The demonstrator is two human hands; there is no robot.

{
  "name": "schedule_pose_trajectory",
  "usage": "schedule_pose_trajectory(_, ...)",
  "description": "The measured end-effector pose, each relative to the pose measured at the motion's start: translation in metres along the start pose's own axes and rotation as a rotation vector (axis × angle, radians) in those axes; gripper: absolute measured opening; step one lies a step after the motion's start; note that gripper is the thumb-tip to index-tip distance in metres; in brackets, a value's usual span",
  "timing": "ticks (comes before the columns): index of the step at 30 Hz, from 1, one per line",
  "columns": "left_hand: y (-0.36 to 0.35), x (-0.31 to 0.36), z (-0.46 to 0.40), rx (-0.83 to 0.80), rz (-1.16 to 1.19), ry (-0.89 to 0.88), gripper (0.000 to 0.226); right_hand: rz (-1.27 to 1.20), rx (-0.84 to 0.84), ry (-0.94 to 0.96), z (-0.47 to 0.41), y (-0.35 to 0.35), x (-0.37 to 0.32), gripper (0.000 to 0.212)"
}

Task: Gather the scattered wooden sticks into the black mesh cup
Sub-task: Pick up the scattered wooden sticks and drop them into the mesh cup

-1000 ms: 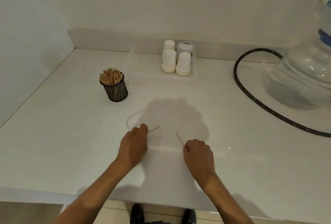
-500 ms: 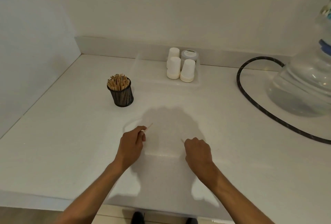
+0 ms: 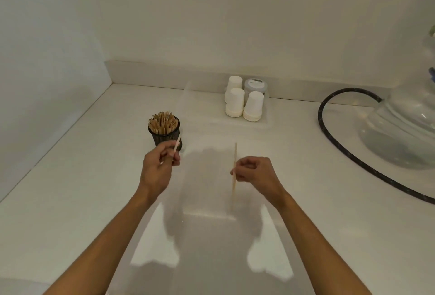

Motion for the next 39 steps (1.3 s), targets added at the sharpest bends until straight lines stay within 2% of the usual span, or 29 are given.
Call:
schedule_pose_trajectory(5,0.009,0.017,-0.036,0.038,0.048,-0.05,0.021,-0.276,0.102,0.023,-0.037,-0.041,-0.028,0.007)
schedule_pose_trajectory(10,0.022,0.033,-0.087,0.102,0.067,-0.103,0.017,-0.39,0.202,0.143,-0.077,-0.084,-0.06,0.044)
schedule_pose_trajectory(12,0.025,0.038,-0.109,0.156,0.062,-0.102,0.017,-0.358,0.275,0.228,-0.094,-0.102,-0.07,0.054)
schedule_pose_trajectory(15,0.024,0.04,-0.137,0.2,0.016,-0.084,0.017,-0.273,0.362,0.353,-0.118,-0.126,-0.083,0.055)
schedule_pose_trajectory(20,0.013,0.03,-0.157,0.2,-0.113,-0.086,0.016,-0.201,0.364,0.501,-0.145,-0.157,-0.085,0.067)
schedule_pose_trajectory(24,0.008,0.016,-0.156,0.167,-0.172,-0.127,0.037,-0.007,0.336,0.624,-0.151,-0.169,-0.074,0.076)
schedule_pose_trajectory(27,0.008,0.008,-0.153,0.14,-0.213,-0.169,0.044,0.106,0.284,0.628,-0.151,-0.173,-0.066,0.067)
schedule_pose_trajectory(33,0.012,-0.004,-0.148,0.151,-0.279,-0.216,0.027,0.248,0.2,0.586,-0.145,-0.177,-0.051,0.042)
schedule_pose_trajectory(36,0.015,-0.008,-0.145,0.188,-0.35,-0.263,0.021,0.314,0.214,0.557,-0.143,-0.177,-0.046,0.027)
schedule_pose_trajectory(39,0.018,-0.014,-0.141,0.218,-0.433,-0.232,0.027,0.437,0.272,0.618,-0.142,-0.175,-0.041,0.019)
Point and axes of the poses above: each hand's wrist, its own z-axis away from the middle knuckle, its own y-axis out of the back of the hand, x = y × z, the point moved 1 cm from there along -z, towards the middle knuckle, and after that the axes turned 8 degrees about x, right-handed, at the moved point
